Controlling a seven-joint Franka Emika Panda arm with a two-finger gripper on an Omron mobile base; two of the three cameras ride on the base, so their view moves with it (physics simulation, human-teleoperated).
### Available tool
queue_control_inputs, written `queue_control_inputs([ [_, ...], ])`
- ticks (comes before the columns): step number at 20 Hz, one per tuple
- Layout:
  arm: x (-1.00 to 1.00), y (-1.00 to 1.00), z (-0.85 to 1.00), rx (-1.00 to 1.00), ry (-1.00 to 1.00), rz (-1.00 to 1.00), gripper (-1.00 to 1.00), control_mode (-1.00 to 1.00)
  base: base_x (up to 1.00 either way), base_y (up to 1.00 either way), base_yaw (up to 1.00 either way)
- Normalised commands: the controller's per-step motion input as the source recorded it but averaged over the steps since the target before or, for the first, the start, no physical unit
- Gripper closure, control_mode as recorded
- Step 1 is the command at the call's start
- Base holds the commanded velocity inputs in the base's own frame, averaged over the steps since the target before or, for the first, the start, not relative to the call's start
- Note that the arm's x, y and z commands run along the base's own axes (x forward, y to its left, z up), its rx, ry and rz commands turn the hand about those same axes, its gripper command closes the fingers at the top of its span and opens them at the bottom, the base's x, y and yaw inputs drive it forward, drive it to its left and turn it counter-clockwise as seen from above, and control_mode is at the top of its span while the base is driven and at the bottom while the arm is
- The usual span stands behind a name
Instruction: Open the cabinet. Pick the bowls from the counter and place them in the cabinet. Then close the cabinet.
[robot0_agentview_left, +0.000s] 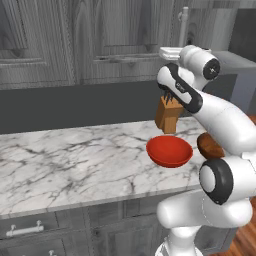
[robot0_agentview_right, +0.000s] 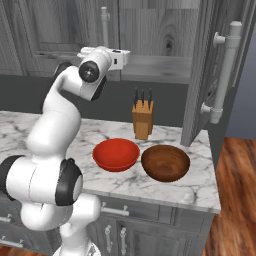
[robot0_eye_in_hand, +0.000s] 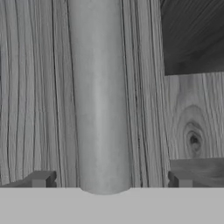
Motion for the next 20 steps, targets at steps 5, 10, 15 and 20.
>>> queue_control_inputs([
  [5,1.0,0.1,-0.43,0.0,0.0,0.0,1.0,-1.0,0.0,0.0,0.0],
  [10,0.37,0.14,-0.28,0.0,0.17,0.0,1.0,-1.0,0.0,0.0,0.0],
  [15,-0.95,1.0,0.3,-0.01,0.5,0.1,1.0,-1.0,0.0,0.0,0.0],
  [20,-0.88,1.0,-0.13,-0.02,0.2,0.11,1.0,-1.0,0.0,0.0,0.0],
])
